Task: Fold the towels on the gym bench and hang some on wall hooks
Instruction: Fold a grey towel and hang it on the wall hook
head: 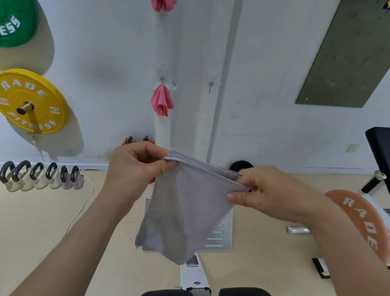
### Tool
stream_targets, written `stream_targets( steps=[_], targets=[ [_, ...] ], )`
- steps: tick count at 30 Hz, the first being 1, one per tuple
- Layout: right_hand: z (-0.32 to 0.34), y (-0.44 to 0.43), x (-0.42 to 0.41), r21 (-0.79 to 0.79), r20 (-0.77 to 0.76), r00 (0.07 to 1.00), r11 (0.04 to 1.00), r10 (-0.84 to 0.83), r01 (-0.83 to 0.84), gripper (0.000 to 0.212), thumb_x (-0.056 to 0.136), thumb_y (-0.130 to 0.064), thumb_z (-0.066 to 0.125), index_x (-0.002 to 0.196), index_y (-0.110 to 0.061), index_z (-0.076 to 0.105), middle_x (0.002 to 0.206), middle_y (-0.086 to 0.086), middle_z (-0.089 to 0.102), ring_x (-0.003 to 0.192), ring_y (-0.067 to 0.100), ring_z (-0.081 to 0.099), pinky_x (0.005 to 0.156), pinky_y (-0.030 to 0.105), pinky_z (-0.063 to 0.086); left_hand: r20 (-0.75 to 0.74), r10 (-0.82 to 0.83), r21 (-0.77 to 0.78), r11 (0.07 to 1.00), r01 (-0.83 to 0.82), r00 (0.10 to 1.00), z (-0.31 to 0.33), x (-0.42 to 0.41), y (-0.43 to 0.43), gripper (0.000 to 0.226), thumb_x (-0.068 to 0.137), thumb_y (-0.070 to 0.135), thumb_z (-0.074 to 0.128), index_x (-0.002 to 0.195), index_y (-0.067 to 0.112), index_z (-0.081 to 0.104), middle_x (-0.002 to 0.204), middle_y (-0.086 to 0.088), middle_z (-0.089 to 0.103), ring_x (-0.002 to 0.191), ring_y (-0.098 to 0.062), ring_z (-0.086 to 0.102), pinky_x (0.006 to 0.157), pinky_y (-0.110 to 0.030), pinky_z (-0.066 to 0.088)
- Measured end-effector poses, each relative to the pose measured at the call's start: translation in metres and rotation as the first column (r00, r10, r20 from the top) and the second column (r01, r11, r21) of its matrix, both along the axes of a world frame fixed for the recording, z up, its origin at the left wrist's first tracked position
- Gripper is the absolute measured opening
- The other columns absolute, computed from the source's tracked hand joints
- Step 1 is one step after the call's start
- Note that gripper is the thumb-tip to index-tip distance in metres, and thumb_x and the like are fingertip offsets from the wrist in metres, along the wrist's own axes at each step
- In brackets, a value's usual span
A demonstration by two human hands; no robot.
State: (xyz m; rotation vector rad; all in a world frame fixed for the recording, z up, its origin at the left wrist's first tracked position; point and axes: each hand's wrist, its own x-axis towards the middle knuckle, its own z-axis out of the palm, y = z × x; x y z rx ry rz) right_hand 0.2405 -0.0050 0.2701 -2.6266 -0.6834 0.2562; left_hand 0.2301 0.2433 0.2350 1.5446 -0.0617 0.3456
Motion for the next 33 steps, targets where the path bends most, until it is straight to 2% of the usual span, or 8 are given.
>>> stream_targets(
  steps=[4, 10, 14, 19, 23, 28, 31, 33],
  targets=[
    [0.008, 0.011, 0.000, -0.029, 0.064, 0.990, 0.992, 0.127, -0.126, 0.026, 0.090, -0.034, 0.063, 0.064, -0.035, 0.058, 0.088, -0.015, 0.056, 0.075, -0.001, 0.051, 0.071, 0.025, 0.038, -0.091, -0.075, -0.031, 0.997, 0.073, 0.993, -0.008, 0.006, 0.015, 0.018, 0.061, 0.006, 0.077, 0.063, 0.021, 0.069, 0.066, 0.000, 0.064, 0.070, -0.020, 0.057, 0.068, -0.038, 0.045],
    [0.001, 0.011, 0.009, 0.219, 0.092, 0.995, 0.973, 0.049, -0.068, 0.029, 0.084, -0.032, 0.071, 0.061, -0.015, 0.065, 0.080, -0.002, 0.066, 0.066, 0.007, 0.056, 0.063, 0.023, 0.042, -0.245, -0.331, 0.048, 0.935, 0.352, 0.911, -0.008, 0.004, 0.033, 0.040, 0.068, -0.005, 0.073, 0.104, 0.012, 0.072, 0.087, -0.008, 0.071, 0.084, -0.020, 0.064, 0.081, -0.029, 0.050],
    [-0.005, 0.012, 0.009, 0.278, 0.128, 0.991, 0.961, -0.029, -0.008, 0.021, 0.077, -0.028, 0.078, 0.068, -0.010, 0.072, 0.076, 0.000, 0.066, 0.068, 0.016, 0.058, 0.062, 0.026, 0.042, -0.257, -0.326, -0.011, 0.942, 0.334, 0.910, -0.007, 0.000, 0.034, 0.014, 0.083, 0.005, 0.065, 0.092, 0.008, 0.076, 0.095, -0.015, 0.073, 0.090, -0.025, 0.066, 0.084, -0.034, 0.050],
    [-0.011, 0.012, 0.009, 0.256, 0.117, 0.991, 0.966, -0.069, 0.037, 0.019, 0.076, -0.031, 0.078, 0.065, -0.018, 0.071, 0.071, -0.001, 0.066, 0.067, 0.017, 0.060, 0.063, 0.034, 0.047, -0.155, -0.181, 0.188, 0.960, 0.209, 0.971, -0.012, 0.000, 0.026, 0.025, 0.088, -0.001, 0.060, 0.082, 0.017, 0.076, 0.067, 0.003, 0.067, 0.062, -0.007, 0.050, 0.060, -0.020, 0.039],
    [-0.008, 0.010, 0.006, 0.349, 0.006, 0.995, 0.933, -0.096, 0.088, 0.030, 0.085, -0.029, 0.070, 0.056, -0.025, 0.065, 0.061, 0.003, 0.060, 0.059, 0.018, 0.057, 0.052, 0.030, 0.050, -0.144, -0.193, 0.250, 0.942, 0.225, 0.971, -0.013, 0.000, 0.027, 0.026, 0.088, -0.004, 0.059, 0.088, 0.017, 0.075, 0.077, -0.004, 0.071, 0.071, -0.012, 0.057, 0.067, -0.023, 0.045],
    [0.003, 0.018, -0.003, 0.444, -0.114, 0.992, 0.890, -0.060, 0.105, 0.020, 0.082, -0.017, 0.074, 0.062, -0.018, 0.071, 0.080, 0.000, 0.069, 0.063, 0.013, 0.062, 0.053, 0.021, 0.051, -0.136, -0.233, 0.056, 0.969, 0.242, 0.963, -0.015, 0.008, 0.029, 0.024, 0.085, 0.001, 0.056, 0.077, 0.018, 0.070, 0.079, -0.010, 0.060, 0.076, -0.025, 0.048, 0.070, -0.037, 0.038],
    [0.000, 0.029, -0.006, 0.595, -0.185, 0.978, 0.781, -0.096, 0.189, 0.020, 0.080, -0.012, 0.075, 0.065, -0.003, 0.065, 0.072, 0.016, 0.063, 0.056, 0.016, 0.061, 0.059, 0.031, 0.056, -0.128, -0.263, -0.163, 0.957, 0.241, 0.956, -0.017, 0.012, 0.026, 0.025, 0.091, 0.000, 0.046, 0.082, 0.020, 0.058, 0.079, -0.009, 0.050, 0.073, -0.023, 0.039, 0.062, -0.032, 0.029],
    [-0.006, 0.036, -0.004, 0.652, -0.215, 0.967, 0.717, -0.138, 0.247, 0.016, 0.082, -0.005, 0.070, 0.072, 0.000, 0.058, 0.064, 0.008, 0.054, 0.054, 0.018, 0.058, 0.063, 0.040, 0.058, -0.172, -0.165, -0.089, 0.984, 0.152, 0.971, -0.021, 0.015, 0.017, 0.034, 0.096, -0.001, 0.038, 0.087, 0.025, 0.057, 0.083, -0.015, 0.052, 0.077, -0.025, 0.042, 0.066, -0.036, 0.033]
  ],
)
